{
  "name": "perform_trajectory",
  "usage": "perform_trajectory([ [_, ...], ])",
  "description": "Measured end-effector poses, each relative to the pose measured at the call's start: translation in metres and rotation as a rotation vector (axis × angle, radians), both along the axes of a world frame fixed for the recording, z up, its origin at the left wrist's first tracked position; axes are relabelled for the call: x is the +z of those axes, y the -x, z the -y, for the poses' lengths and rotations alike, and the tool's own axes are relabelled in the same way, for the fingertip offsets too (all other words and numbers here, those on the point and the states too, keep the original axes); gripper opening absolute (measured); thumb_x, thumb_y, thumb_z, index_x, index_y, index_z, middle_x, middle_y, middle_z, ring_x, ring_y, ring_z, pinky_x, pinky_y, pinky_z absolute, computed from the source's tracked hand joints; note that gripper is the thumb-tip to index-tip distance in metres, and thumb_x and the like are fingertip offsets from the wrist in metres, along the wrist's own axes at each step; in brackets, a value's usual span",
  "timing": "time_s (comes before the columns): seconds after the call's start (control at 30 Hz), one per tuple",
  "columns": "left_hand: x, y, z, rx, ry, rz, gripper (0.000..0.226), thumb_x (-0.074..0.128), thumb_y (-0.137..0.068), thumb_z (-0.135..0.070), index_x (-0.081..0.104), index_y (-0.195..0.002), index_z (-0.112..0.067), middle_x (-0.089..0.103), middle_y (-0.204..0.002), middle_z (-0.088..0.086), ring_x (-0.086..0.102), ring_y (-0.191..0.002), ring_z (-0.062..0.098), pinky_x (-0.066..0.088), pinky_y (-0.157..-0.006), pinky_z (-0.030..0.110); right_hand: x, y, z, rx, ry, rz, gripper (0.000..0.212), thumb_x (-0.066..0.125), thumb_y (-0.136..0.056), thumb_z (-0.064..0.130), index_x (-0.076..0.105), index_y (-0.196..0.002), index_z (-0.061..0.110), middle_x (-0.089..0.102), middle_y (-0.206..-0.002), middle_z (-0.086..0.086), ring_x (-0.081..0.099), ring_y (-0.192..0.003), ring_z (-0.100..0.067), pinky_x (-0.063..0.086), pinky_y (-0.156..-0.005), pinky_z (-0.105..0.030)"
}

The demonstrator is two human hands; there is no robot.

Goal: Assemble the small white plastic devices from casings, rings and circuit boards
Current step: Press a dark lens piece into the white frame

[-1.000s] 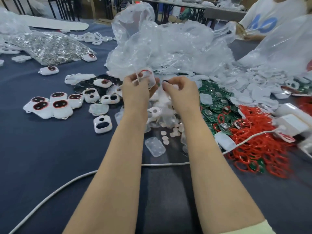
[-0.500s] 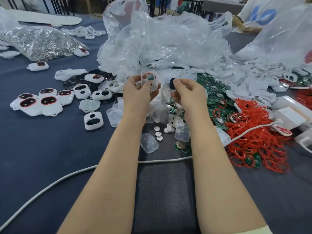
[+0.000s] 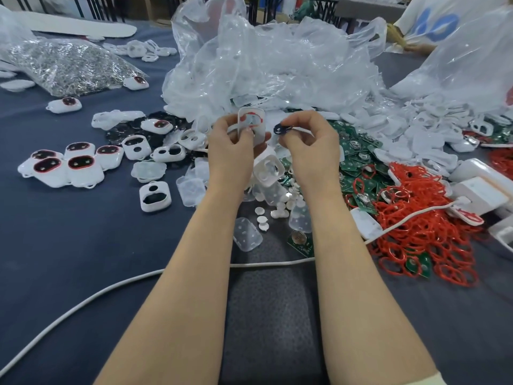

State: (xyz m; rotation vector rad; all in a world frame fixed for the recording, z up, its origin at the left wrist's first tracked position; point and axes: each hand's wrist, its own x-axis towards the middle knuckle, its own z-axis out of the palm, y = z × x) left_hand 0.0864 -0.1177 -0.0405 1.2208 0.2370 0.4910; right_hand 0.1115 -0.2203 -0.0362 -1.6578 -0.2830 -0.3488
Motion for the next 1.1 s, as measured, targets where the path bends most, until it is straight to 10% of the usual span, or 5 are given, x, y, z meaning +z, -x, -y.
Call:
perform_trajectory([
  [0.73,-0.0028,-0.0006,0.0042,-0.094,-0.139,-0.008,0.017,0.043,-0.101,-0.008,0.055,-0.114,-0.009,0.065,-0.103,0.007,0.066,-0.089,0.012,0.056,-0.077,0.021,0.0011,0.0007,-0.0012,0.045,-0.082,-0.022,0.006,0.057,-0.094,0.007,0.063,-0.093,0.009,0.063,-0.068,-0.001,0.058,-0.056,0.000,0.048,-0.058,-0.016],
  [1.1,-0.0030,0.0028,0.0062,-0.089,-0.421,0.003,0.010,0.051,-0.099,-0.016,0.058,-0.106,-0.017,0.068,-0.095,0.002,0.068,-0.087,0.015,0.058,-0.078,0.026,-0.0011,0.0025,0.0006,-0.028,0.080,0.005,0.015,0.062,-0.090,0.017,0.056,-0.079,0.024,0.064,-0.069,-0.010,0.058,-0.065,-0.021,0.045,-0.062,-0.026],
])
